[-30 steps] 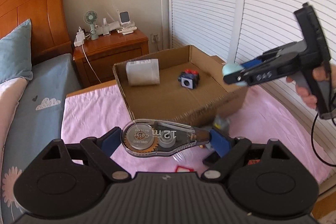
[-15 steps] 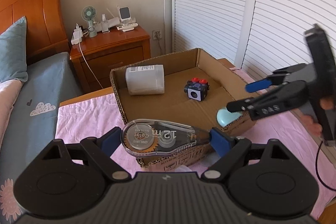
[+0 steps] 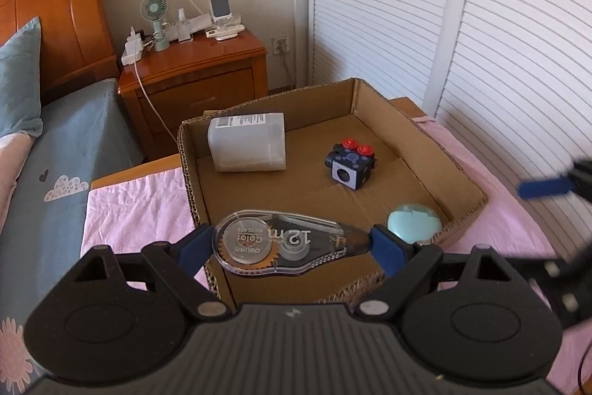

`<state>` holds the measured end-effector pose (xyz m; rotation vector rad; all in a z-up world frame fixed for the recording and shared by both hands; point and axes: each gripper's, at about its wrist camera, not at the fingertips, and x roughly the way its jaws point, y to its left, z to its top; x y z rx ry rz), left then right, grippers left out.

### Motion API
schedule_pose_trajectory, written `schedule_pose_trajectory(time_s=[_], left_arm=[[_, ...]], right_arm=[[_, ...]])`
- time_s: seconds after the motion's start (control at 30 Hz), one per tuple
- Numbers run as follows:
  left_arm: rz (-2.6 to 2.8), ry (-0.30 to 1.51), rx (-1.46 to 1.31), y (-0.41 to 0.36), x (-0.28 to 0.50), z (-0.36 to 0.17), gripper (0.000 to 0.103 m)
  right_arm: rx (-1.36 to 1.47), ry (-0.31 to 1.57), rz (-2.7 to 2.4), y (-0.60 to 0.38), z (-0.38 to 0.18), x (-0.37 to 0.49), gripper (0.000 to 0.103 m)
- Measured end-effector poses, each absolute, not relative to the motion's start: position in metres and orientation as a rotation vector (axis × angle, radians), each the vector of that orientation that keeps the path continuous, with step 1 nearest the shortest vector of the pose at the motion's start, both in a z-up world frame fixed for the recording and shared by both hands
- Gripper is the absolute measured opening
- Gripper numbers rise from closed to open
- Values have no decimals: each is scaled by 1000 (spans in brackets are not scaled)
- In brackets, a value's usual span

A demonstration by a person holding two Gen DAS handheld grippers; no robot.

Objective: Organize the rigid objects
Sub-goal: 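Lower the correction tape into the box and open the left tool, then move the left tool toward the red toy truck while the right tool approaches the vitamin capsule bottle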

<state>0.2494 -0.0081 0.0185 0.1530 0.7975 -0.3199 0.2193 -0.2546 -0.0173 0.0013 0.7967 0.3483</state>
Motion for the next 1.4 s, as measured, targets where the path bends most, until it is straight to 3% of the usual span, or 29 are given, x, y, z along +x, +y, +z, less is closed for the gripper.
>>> schedule_pose_trajectory(time_s=[0.63,1.4], left_arm=[[-214,797,140,13,196,25,99],[-42,823,99,27,142,-41,100]], right_arm=[[-25,820,308,-255,-29,170,103],[41,798,276,-261,-46,119,103]])
